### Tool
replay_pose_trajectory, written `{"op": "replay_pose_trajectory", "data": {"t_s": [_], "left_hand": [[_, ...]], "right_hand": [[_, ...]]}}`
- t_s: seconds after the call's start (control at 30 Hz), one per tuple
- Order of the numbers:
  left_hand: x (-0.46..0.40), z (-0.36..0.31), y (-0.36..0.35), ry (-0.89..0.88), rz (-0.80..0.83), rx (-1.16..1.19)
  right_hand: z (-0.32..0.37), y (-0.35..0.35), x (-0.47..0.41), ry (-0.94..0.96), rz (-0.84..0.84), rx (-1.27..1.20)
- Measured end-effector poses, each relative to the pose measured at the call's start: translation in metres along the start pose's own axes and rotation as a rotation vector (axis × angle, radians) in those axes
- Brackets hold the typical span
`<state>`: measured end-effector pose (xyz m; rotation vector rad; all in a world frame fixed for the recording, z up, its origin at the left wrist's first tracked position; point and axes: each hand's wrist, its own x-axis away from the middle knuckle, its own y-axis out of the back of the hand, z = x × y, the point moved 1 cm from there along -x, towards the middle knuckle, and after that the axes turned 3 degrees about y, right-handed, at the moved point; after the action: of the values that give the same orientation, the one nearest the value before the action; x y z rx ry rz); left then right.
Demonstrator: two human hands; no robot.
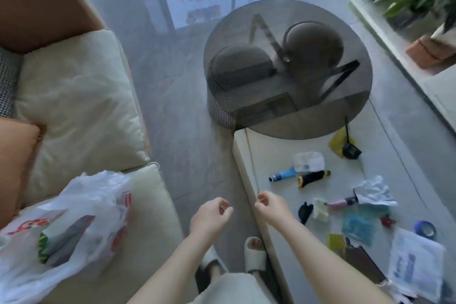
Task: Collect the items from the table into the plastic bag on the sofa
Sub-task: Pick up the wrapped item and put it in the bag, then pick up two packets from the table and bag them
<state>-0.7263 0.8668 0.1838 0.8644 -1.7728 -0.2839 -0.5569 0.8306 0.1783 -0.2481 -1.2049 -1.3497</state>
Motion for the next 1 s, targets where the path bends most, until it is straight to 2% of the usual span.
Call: {"op": "replay_pose_trajectory", "data": {"t_s": [0.27,0.5,0.7,0.9,1.0], "left_hand": [[-0.047,-0.095,-0.089,-0.069,0.091,-0.138],[-0.131,-0.137,-0.159,-0.132,0.064,-0.234],[-0.191,-0.139,-0.204,-0.207,-0.052,-0.340],[-0.238,-0.142,-0.232,-0.105,-0.099,-0.419],[-0.251,-0.139,-0.237,-0.110,-0.114,-0.491]], "right_hand": [[-0.132,0.071,-0.039,-0.153,-0.073,-0.094],[-0.200,0.116,-0.124,-0.152,-0.174,0.038],[-0.222,0.128,-0.202,-0.077,-0.260,0.191],[-0.224,0.126,-0.261,-0.117,-0.361,0.209],[-0.224,0.121,-0.276,-0.148,-0.432,0.239]]}}
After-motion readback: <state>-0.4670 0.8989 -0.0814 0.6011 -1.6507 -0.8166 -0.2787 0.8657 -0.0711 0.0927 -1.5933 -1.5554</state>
